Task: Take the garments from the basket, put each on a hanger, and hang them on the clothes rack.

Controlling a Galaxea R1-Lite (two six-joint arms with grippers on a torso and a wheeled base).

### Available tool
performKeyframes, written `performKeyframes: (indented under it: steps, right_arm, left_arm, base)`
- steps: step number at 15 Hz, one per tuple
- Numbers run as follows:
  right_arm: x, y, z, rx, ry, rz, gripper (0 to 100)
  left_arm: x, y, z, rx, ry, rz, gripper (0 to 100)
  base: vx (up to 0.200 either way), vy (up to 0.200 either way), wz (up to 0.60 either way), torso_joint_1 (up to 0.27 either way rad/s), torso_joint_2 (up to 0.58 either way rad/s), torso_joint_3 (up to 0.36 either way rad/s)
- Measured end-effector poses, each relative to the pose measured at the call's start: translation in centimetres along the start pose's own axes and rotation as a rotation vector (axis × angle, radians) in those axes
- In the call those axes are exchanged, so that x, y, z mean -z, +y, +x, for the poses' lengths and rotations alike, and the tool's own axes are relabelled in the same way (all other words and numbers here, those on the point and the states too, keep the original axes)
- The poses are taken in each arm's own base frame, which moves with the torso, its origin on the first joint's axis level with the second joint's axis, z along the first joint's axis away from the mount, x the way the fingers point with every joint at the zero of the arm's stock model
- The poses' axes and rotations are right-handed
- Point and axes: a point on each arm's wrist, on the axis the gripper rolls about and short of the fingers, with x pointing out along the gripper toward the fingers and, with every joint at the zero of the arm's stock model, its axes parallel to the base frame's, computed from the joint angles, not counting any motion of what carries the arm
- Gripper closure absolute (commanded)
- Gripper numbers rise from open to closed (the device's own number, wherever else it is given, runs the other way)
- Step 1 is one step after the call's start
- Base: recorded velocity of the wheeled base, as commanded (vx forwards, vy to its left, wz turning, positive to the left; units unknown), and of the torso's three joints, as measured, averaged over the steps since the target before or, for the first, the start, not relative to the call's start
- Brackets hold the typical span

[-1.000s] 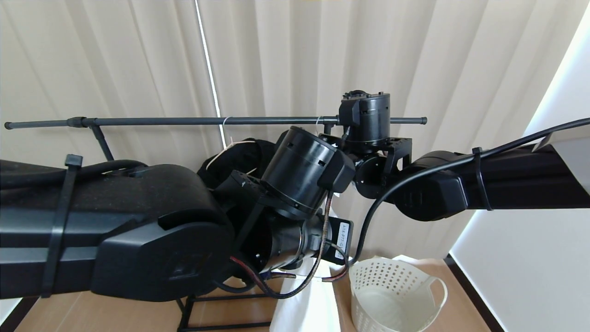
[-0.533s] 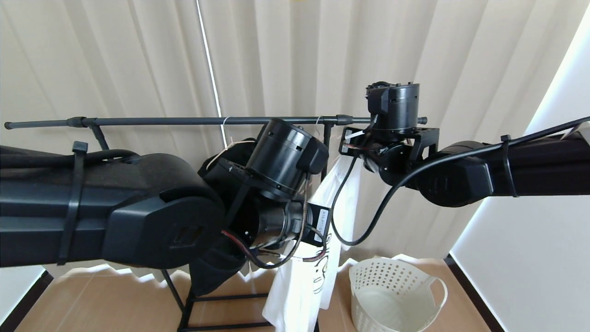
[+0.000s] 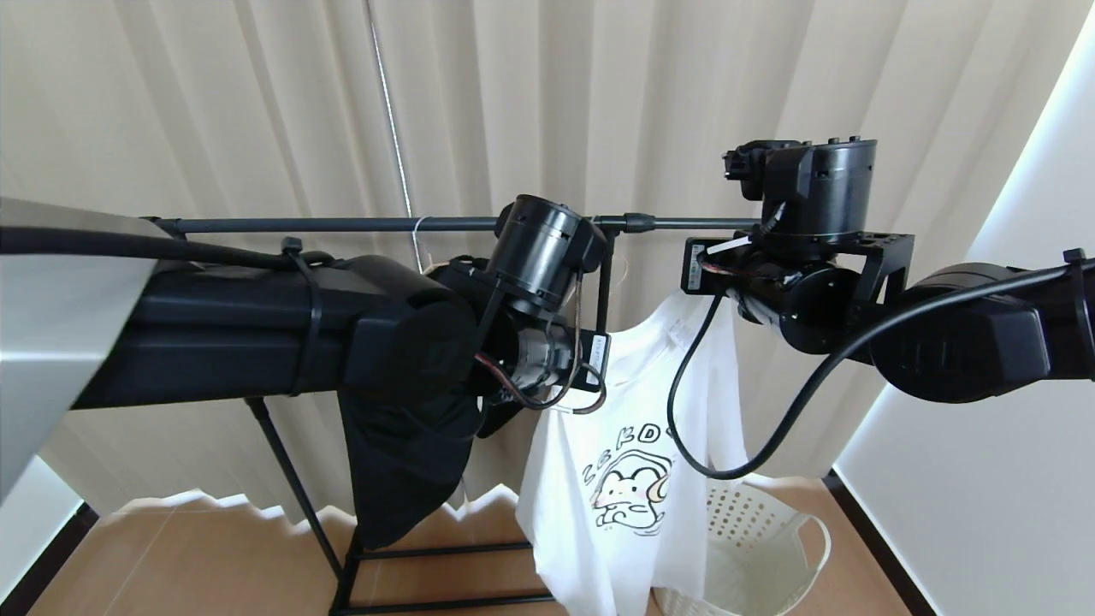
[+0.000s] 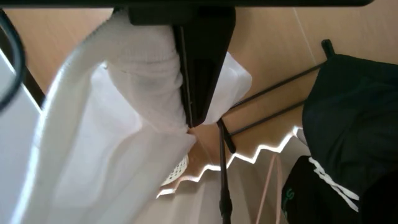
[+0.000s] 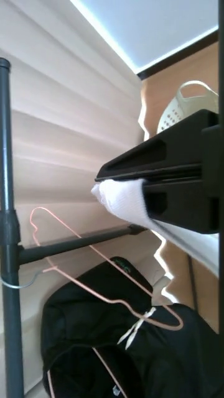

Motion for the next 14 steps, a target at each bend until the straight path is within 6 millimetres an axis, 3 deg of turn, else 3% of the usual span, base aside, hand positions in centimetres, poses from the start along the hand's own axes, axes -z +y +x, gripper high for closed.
performKeyframes:
  steps: [3,4,14]
  right_arm:
    - [-0.2,-1.2,0.7,0.032,-0.038,-0.022,100]
    - [-0.1,-1.4,0.9,0.038,-0.046,-0.029,100]
    - [0.7,-2.4,2.4,0.078,-0.035,-0.055,100]
  left_arm:
    - [0.1,0.4,2.0,-0.028,0.012,-0.004,100]
    - [0.3,0.5,2.5,-0.037,0.02,-0.005,0]
    - [2.0,0.4,3.8,-0.089,0.066,-0.01,0]
  base:
    - [0.0,0.0,0.0,0.0,0.0,0.0]
    - [0.0,0.0,0.0,0.0,0.0,0.0]
    - [0.0,0.0,0.0,0.0,0.0,0.0]
